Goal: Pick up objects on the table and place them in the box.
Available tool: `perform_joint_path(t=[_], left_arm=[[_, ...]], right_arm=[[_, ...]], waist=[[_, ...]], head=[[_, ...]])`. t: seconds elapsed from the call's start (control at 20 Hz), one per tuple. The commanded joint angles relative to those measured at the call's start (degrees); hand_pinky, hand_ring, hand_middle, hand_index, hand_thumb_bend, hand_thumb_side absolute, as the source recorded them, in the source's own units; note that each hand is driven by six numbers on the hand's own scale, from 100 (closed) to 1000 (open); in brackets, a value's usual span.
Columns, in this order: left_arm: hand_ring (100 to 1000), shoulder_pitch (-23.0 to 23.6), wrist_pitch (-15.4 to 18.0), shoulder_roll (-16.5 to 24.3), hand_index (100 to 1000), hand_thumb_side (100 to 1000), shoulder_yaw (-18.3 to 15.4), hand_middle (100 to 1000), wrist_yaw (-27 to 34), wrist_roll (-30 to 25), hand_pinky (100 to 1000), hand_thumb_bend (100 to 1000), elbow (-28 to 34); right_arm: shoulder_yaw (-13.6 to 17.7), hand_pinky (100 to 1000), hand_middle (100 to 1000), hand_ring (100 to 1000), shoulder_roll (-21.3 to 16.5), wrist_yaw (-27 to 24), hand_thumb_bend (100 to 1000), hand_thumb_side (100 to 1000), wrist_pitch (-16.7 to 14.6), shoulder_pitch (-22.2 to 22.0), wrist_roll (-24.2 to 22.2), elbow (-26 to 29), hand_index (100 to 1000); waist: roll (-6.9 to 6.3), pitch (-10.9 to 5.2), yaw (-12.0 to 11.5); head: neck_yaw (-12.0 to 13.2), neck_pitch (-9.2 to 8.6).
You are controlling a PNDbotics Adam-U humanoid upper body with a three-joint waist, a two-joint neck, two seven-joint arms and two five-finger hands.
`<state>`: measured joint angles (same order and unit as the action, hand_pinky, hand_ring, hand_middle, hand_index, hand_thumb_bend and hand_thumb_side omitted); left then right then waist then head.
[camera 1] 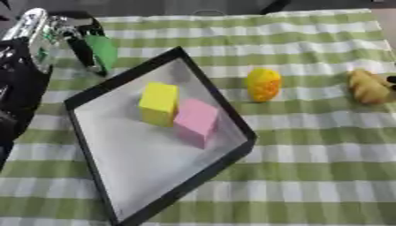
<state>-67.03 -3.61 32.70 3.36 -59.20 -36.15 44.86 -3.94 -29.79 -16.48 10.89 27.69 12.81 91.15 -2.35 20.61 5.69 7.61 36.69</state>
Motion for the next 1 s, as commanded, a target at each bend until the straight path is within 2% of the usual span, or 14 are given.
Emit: perform_joint_path(t=[0.05, 0.15, 0.4, 0.8, 1.0], left_arm=[[475, -1.33, 0.20, 1.13, 608, 100, -0.22, 510, -1.38, 2.14, 523, 681, 1.26], [453, -1.20, -0.03, 1.05, 574, 100, -0.24, 487, -2.38, 3.91, 489, 684, 1.12], [435, -1.32, -0.66, 0.94, 561, 100, -0.41, 480, -2.98, 6.49, 471, 679, 0.52], [432, -1.70, 0.12, 1.56, 563, 100, 0.72, 481, -1.57, 6.11, 473, 681, 3.67], [432, -1.68, 0.13, 1.68, 563, 100, 1.01, 481, -1.39, 5.46, 473, 681, 4.56]], right_arm=[[0.26, 777, 765, 712, -1.49, -0.34, 100, 719, -0.10, 0.43, -0.14, 1.04, 860], [0.30, 777, 765, 711, -1.50, -0.37, 100, 719, -0.10, 0.38, -0.13, 1.02, 859], [0.39, 777, 764, 710, -1.46, -0.44, 100, 720, -0.13, 0.17, -0.13, 1.00, 859], [0.47, 777, 763, 709, -1.49, -0.41, 100, 717, -0.16, -0.22, -0.25, 0.87, 859], [0.48, 777, 763, 709, -1.48, -0.38, 100, 717, -0.17, -0.26, -0.31, 0.84, 859]], waist=[[-0.62, -0.74, 0.12], [-0.60, -0.78, 0.20], [-0.66, -1.00, 0.13], [-0.40, -2.19, -0.67], [-0.36, -2.36, -0.75]], head=[[0.06, -0.08], [0.05, -0.11], [-0.08, 0.25], [-1.16, 1.68], [-1.32, 1.85]])
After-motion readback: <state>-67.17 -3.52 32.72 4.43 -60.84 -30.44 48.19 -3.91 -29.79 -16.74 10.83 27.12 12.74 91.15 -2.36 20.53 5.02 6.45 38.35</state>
